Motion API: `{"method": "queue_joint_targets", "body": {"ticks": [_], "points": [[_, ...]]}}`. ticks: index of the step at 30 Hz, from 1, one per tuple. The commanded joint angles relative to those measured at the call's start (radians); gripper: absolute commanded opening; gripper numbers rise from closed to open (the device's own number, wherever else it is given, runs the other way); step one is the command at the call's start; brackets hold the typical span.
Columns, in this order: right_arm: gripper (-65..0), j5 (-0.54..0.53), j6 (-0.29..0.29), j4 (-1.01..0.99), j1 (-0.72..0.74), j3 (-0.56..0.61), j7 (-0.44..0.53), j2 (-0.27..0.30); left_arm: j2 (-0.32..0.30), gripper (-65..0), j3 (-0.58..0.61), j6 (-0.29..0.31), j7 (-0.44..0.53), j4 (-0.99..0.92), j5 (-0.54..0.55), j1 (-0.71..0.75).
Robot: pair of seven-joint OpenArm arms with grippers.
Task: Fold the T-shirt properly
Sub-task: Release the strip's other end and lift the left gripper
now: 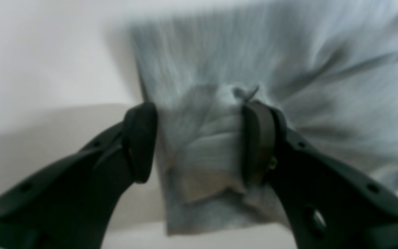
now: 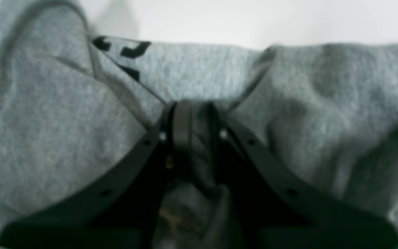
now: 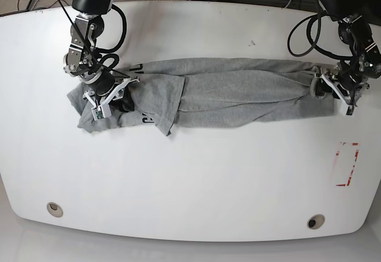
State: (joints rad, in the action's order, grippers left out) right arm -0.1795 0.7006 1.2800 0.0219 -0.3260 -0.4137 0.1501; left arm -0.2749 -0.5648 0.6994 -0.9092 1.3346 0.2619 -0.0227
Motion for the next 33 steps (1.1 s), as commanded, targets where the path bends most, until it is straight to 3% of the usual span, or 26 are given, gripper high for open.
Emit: {"method": "queue_joint_targets", "body": {"ticks": [1,10,17,22,33], "points": [[-56.1,0.008,-0.005,-0.016,0.006,-0.003,0.019,0.019,-0.033,-30.7,0.015,-0.001,0.015,-0.04,0.007,-0.047],[-56.1,0.008,-0.005,0.002,-0.01,-0.003,0.026,0.021,-0.073,-30.7,0.016,-0.001,0.005,-0.017,0.064,-0.082],[-56.3,0.008,-0.005,0.031,-0.02,-0.003,0.026,0.021,-0.159,-30.4,-0.019,-0.001,-0.126,-0.007,0.291,-0.084],[-56.3,0.008,-0.005,0.036,-0.021,-0.003,0.026,0.018,-0.198,-26.7,-0.022,-0.001,-0.13,-0.088,0.411,-0.084],[-56.3,0.008,-0.005,0.036,-0.021,-0.003,0.026,0.015,-0.206,-23.8,0.002,-0.001,-0.129,-0.261,0.455,-0.084]]}}
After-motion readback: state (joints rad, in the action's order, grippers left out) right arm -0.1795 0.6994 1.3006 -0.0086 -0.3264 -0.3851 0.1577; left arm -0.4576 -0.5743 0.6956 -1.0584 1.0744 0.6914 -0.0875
